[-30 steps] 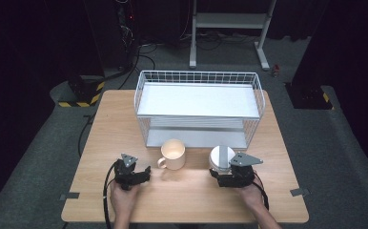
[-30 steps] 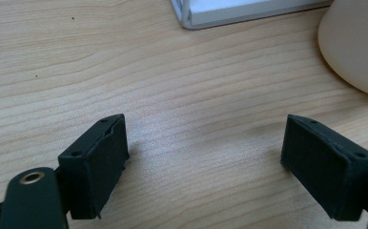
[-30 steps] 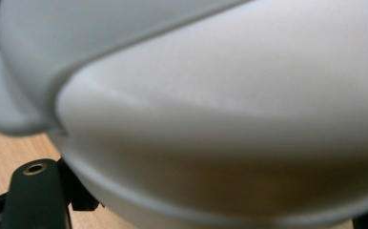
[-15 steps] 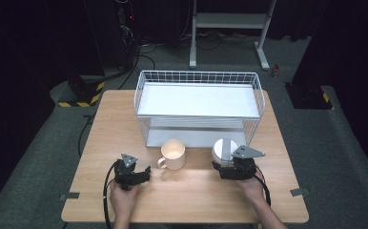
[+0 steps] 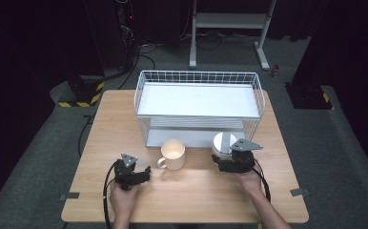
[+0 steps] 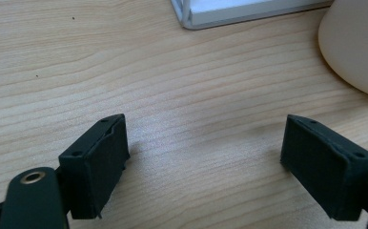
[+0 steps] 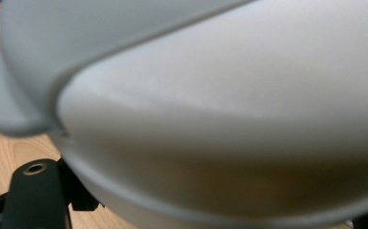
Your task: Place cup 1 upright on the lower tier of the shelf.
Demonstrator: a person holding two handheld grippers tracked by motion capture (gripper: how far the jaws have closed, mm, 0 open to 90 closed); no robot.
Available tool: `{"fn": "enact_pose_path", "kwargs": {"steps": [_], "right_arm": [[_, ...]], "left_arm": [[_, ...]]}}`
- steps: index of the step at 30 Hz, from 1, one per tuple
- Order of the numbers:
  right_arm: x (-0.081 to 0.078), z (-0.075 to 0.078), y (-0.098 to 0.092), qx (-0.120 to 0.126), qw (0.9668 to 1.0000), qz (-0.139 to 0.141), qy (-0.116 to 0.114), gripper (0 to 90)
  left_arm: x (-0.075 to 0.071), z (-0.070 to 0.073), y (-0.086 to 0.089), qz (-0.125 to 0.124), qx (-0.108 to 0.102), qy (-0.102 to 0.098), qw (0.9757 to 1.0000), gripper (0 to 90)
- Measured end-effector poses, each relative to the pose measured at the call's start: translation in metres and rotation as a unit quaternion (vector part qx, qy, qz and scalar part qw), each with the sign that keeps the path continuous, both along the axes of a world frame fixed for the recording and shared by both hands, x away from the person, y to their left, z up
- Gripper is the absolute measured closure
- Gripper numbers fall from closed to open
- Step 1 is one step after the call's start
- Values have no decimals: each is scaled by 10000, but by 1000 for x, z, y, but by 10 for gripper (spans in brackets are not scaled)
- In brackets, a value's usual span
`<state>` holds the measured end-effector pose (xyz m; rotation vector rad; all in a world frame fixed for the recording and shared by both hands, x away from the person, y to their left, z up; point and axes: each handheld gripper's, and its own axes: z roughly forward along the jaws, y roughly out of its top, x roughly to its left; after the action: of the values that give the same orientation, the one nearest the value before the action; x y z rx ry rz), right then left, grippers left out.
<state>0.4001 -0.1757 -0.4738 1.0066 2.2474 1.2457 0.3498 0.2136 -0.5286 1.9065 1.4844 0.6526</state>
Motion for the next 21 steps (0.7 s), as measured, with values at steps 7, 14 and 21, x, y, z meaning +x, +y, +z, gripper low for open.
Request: {"fn": "enact_pose_path", "kwargs": {"steps": [7,14,21], "right_arm": [[10,-1,3,-17,10000,-39,26,187],[21,-1,4,20,9998,-176,89,187],[33,-4,5,46,9991,-400,109,187]], "left_arm": [[0,0,0,-3,4,2,10000,164],[0,0,0,-3,4,3,10000,164],[0,0,0,-3,5,2,10000,164]]}}
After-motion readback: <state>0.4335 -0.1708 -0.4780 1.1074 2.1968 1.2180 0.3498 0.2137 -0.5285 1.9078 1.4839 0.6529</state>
